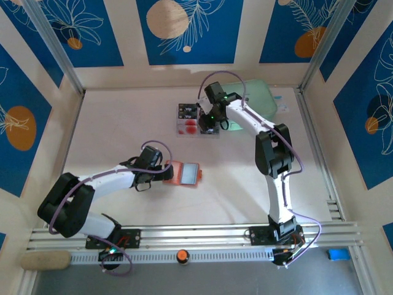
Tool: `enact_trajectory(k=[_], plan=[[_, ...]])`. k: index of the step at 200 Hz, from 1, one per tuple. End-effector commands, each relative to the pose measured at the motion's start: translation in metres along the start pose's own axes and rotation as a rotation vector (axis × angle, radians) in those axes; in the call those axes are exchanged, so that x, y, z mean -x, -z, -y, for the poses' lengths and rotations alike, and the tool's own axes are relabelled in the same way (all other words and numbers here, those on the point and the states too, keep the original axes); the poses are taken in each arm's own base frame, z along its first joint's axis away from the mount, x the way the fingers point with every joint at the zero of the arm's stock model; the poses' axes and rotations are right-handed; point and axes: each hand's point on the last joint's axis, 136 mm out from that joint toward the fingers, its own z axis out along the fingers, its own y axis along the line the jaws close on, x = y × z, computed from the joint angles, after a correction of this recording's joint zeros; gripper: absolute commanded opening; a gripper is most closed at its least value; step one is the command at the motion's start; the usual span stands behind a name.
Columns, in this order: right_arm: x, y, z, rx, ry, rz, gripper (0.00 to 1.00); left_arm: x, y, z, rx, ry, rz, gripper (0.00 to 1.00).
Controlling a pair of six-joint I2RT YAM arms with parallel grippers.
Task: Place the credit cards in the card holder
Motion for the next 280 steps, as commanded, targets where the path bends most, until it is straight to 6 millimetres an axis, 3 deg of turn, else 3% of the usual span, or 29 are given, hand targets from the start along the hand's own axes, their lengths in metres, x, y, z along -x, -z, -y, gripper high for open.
enact_trajectory(k=[1, 129, 232, 280], plan=[[0.002, -0.001, 0.012, -0.066, 0.042, -0.011, 0.45, -0.038, -0.005, -0.025, 0.09, -0.004, -0.128, 1.0], [0.001, -0.014, 0.036, -0.153, 0.031, -0.003, 0.45, -0.038, -0.005, -0.025, 0.088, -0.003, -0.129, 1.0], [-0.022, -0.03, 0.03, -0.12, 0.009, -0.053, 0.43, -0.039, -0.006, -0.025, 0.088, -0.001, -0.131, 1.0], [-0.026, -0.028, 0.028, -0.117, 0.002, -0.053, 0.37, -0.039, -0.007, -0.024, 0.085, -0.002, -0.13, 1.0]])
